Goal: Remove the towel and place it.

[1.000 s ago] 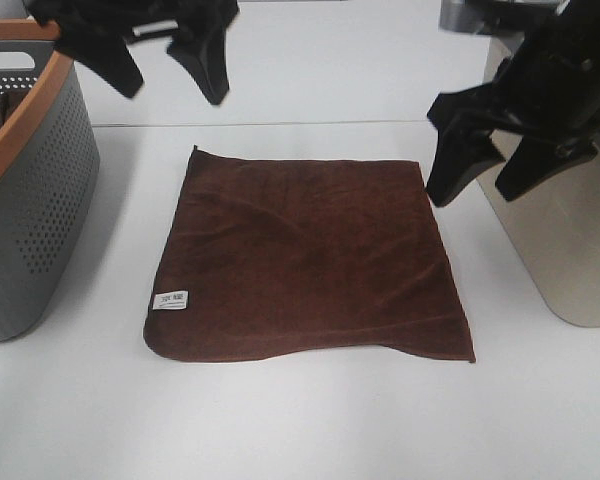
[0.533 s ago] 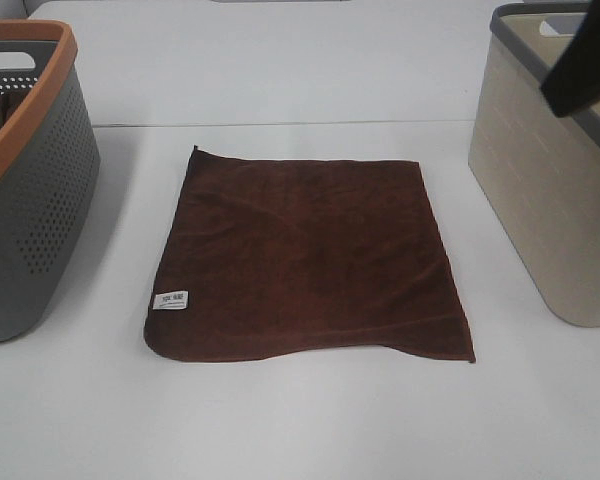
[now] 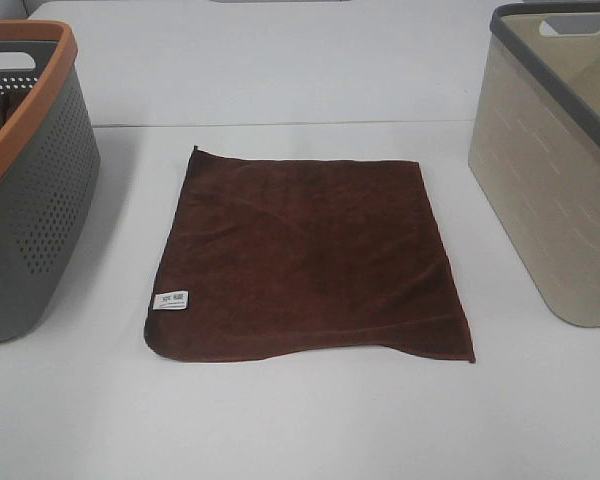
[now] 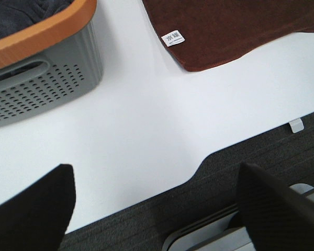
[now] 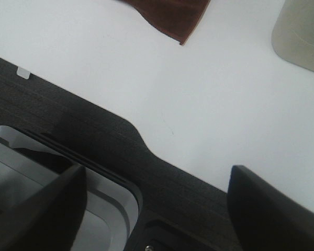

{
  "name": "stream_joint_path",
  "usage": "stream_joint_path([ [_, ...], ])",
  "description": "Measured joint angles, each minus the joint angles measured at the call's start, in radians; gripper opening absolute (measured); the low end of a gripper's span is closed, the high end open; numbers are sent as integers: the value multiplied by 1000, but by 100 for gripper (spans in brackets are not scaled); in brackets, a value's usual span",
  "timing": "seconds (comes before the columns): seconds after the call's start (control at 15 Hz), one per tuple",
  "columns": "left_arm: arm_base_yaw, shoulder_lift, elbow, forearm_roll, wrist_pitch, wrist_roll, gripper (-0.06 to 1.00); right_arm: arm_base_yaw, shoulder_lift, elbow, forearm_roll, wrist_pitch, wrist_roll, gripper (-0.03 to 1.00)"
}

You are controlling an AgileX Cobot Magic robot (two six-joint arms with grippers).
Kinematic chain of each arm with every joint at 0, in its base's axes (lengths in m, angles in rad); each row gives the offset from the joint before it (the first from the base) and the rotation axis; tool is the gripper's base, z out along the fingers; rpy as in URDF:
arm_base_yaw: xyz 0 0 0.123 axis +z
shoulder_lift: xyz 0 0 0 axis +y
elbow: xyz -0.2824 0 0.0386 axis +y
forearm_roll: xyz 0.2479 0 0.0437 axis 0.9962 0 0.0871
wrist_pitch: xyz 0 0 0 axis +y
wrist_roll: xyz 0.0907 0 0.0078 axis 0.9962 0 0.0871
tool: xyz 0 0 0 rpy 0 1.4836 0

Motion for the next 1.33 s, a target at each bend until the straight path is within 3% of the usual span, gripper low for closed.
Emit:
stream_joint_path([
  [0.27, 0, -302, 162, -22, -39, 118, 79, 0, -295, 89, -25, -53, -19, 71],
  [0.47, 0, -411, 229, -63, -64, 153, 79, 0, -436, 122, -25, -118, -43, 71],
  [0.8, 0, -431, 270, -90, -152, 248, 79, 0, -456, 124, -25, -129, -50, 71],
  [1.33, 0, -431, 270, -93, -158, 252, 79, 0, -456, 124, -25, -129, -50, 71],
])
